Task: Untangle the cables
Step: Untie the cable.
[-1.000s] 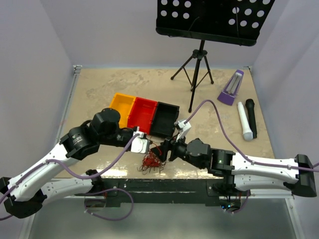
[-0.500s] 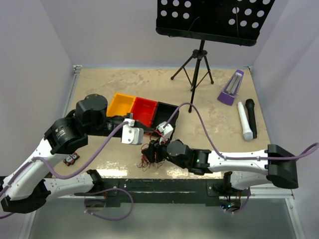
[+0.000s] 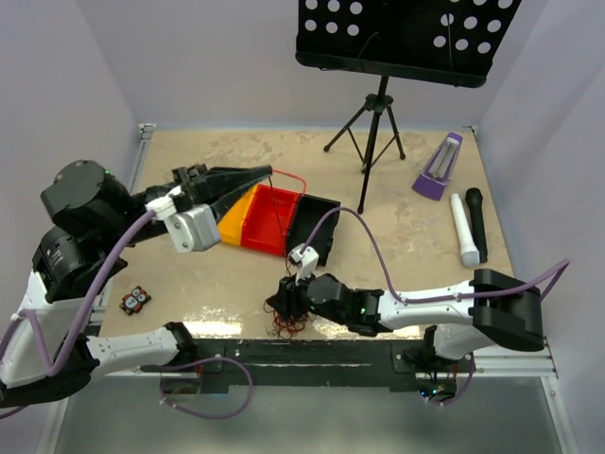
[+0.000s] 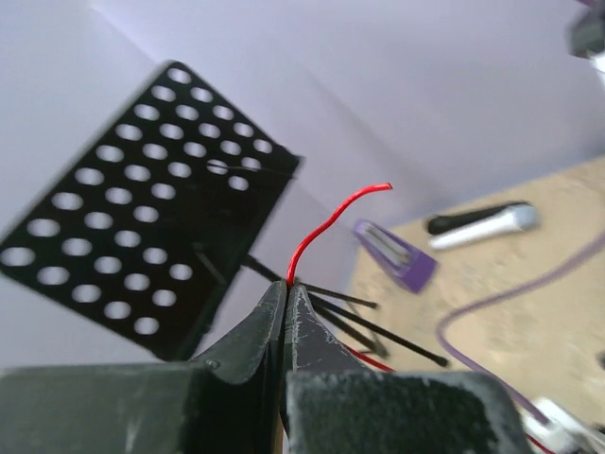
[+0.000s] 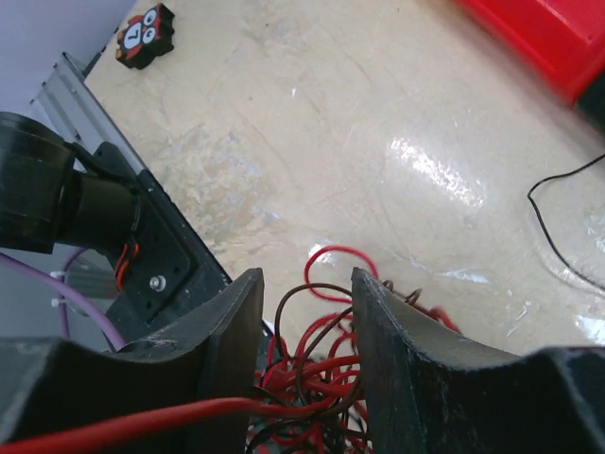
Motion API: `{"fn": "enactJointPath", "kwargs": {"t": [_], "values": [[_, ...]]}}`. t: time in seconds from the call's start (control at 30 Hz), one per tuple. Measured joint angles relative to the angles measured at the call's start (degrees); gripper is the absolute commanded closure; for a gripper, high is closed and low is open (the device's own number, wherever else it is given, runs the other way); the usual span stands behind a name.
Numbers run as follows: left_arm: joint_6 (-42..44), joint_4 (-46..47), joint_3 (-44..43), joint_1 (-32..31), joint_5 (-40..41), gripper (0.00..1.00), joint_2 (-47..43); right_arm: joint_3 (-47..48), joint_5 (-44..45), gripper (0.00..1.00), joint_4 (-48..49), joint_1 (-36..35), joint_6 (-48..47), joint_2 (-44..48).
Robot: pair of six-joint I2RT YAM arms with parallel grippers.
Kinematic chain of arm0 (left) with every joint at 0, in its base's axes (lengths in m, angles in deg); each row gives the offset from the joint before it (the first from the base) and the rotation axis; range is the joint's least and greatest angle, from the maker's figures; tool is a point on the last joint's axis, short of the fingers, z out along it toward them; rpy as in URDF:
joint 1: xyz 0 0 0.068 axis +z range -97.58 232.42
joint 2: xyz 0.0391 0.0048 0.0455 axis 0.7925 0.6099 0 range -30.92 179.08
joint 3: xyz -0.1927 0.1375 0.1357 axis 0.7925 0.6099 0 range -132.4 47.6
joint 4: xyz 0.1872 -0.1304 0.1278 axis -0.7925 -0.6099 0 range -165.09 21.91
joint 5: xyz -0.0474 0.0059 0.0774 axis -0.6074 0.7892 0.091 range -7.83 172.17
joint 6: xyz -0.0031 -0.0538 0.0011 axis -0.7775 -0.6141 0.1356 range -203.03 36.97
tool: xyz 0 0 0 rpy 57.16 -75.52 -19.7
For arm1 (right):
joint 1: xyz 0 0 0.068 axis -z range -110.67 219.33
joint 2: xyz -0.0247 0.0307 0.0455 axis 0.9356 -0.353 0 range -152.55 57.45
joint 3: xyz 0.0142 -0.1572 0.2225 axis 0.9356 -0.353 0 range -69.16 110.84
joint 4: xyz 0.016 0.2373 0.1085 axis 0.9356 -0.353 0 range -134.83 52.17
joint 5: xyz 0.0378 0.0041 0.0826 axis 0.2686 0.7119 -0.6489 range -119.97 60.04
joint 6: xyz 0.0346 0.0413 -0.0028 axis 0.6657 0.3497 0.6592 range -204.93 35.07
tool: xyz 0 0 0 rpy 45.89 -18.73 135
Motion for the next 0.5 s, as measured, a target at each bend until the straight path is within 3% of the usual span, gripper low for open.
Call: {"fn": "enactJointPath", "kwargs": {"t": [0.1,0.27,0.5], "values": [[2.8,13.0,3.1,0.0,6.6,1.00,-2.1,-2.1,-0.5,0.52,2.0,-0.2,1.7,-2.0],[7.8,26.7,4.2,0.0,12.3,1.00,-2.4,-3.9,-1.0,0.52,3.7,-0.9,3.3,-4.7],[22.5,46.1,4.5,0.0,17.8,1.00,-0.9,-5.0,-1.0,0.46,6.8,-1.7,5.0,-6.6]]}}
